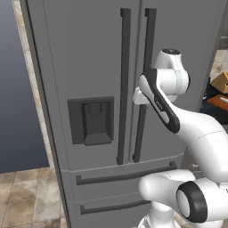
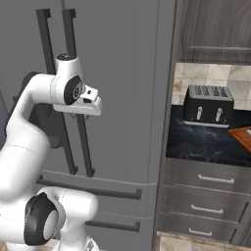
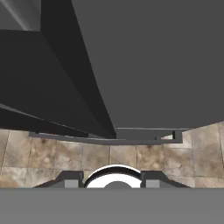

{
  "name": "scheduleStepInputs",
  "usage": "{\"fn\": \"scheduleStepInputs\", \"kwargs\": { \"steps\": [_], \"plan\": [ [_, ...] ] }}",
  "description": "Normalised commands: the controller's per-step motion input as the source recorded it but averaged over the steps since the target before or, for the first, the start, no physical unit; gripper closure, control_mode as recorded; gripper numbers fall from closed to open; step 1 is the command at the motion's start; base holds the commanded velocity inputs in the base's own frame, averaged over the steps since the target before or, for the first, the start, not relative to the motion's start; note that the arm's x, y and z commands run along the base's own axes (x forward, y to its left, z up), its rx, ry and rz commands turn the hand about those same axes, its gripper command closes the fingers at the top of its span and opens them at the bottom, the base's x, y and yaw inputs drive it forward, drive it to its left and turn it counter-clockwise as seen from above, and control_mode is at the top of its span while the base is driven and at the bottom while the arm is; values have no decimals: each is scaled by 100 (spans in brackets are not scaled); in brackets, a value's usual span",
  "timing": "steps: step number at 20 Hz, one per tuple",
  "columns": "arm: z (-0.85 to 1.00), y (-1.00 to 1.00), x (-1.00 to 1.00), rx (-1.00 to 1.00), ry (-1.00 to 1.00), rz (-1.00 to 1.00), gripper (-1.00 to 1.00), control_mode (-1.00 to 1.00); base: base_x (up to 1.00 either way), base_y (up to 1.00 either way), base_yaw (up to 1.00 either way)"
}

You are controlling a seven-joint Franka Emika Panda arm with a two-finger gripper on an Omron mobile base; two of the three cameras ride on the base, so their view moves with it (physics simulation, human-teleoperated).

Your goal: Retrieve a lemon from the fridge and place it on the cutting board with the fish.

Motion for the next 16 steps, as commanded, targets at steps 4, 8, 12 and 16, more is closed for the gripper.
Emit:
{"fn": "scheduleStepInputs", "kwargs": {
  "steps": [4, 8, 12, 16],
  "plan": [
    [0, 0, 0, 0, 0, 0, -100, 100, -4, 0, 0],
    [0, 0, 0, 0, 0, 0, -100, 100, -23, 0, 0],
    [0, 0, 0, 0, 0, 0, -100, 100, -21, 7, -2],
    [0, 0, 0, 0, 0, 0, -100, 100, -30, 17, -7]
  ]
}}
